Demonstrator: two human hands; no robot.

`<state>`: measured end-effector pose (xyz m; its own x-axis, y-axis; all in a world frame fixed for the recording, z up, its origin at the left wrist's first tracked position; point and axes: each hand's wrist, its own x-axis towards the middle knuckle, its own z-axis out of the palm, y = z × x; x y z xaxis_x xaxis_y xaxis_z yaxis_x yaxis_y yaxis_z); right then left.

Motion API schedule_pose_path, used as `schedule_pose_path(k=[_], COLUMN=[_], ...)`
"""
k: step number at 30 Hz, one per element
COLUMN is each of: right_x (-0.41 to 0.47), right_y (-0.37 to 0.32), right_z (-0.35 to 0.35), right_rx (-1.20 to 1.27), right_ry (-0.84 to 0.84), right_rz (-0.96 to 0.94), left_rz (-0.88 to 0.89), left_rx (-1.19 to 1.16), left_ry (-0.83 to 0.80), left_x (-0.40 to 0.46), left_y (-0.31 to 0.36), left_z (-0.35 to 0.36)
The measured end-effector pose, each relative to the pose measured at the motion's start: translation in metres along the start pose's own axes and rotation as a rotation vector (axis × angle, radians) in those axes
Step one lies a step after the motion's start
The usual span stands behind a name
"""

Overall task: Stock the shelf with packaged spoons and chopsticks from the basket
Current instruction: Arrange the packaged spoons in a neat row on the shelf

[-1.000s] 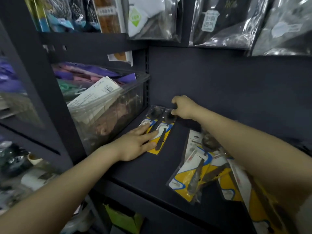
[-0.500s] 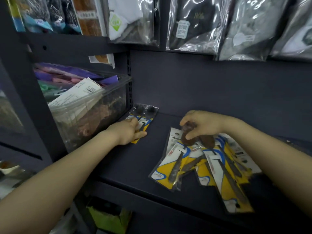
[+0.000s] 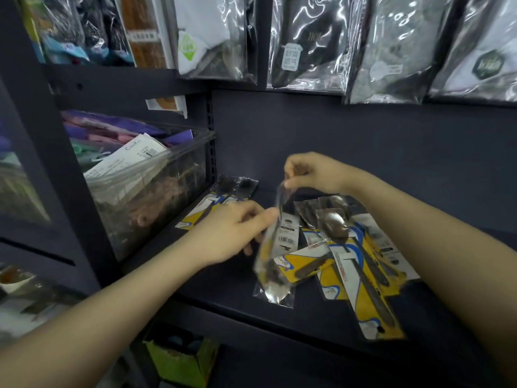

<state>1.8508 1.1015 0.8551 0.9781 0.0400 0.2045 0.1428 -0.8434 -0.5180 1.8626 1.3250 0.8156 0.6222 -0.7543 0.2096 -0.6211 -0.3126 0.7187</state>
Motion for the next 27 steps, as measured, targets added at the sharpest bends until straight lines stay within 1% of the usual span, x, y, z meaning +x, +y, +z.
schedule_pose_path(k=[2, 4, 6, 7, 8, 10, 11, 13, 14, 16, 17, 18, 20, 21, 22, 25, 27], right_x=[0.012, 0.022, 0.035, 0.042, 0.049, 0.061, 0.065, 0.072, 0.076, 0.085, 0.092, 0.098, 0.107, 0.108, 0.109, 0.108, 0.103], right_y=[-0.007, -0.014, -0.017, -0.016, -0.014, -0.006, -0.002, 0.008, 0.012, 0.016, 0.018, 0.019, 0.022, 0.022, 0.024, 0.024, 0.021], right_z=[0.000, 0.004, 0.013, 0.020, 0.027, 0.044, 0.050, 0.059, 0.062, 0.063, 0.064, 0.064, 0.067, 0.069, 0.071, 0.080, 0.081], right_rx=[-0.011, 0.060, 0.139, 0.168, 0.199, 0.278, 0.329, 0.404, 0.412, 0.358, 0.313, 0.262, 0.173, 0.097, 0.001, -0.104, -0.181], right_ry=[0.066, 0.146, 0.286, 0.337, 0.352, 0.289, 0.246, 0.200, 0.204, 0.216, 0.210, 0.177, 0.129, 0.140, 0.167, 0.294, 0.305], right_rz=[-0.042, -0.067, -0.042, 0.019, 0.102, 0.312, 0.397, 0.472, 0.481, 0.485, 0.481, 0.483, 0.521, 0.536, 0.535, 0.482, 0.461], left_rz=[-0.037, -0.066, -0.127, -0.171, -0.205, -0.243, -0.248, -0.208, -0.156, 0.008, 0.054, 0.056, 0.000, -0.026, -0.037, -0.001, 0.053], left_rx=[0.006, -0.005, -0.122, -0.206, -0.266, -0.313, -0.294, -0.145, -0.027, 0.224, 0.314, 0.378, 0.473, 0.494, 0.514, 0.592, 0.648], left_ry=[0.028, 0.061, 0.117, 0.150, 0.186, 0.221, 0.207, 0.160, 0.158, 0.165, 0.114, 0.024, -0.194, -0.273, -0.310, -0.282, -0.238], left_x=[-0.004, -0.004, 0.002, 0.005, 0.008, 0.014, 0.017, 0.020, 0.021, 0.023, 0.023, 0.024, 0.022, 0.021, 0.019, 0.020, 0.023], left_y=[0.002, -0.003, -0.014, -0.019, -0.025, -0.036, -0.041, -0.052, -0.056, -0.064, -0.067, -0.072, -0.082, -0.085, -0.088, -0.088, -0.090], left_z=[0.001, 0.002, 0.001, 0.000, -0.002, -0.006, -0.008, -0.010, -0.011, -0.015, -0.017, -0.020, -0.021, -0.020, -0.019, -0.017, -0.016])
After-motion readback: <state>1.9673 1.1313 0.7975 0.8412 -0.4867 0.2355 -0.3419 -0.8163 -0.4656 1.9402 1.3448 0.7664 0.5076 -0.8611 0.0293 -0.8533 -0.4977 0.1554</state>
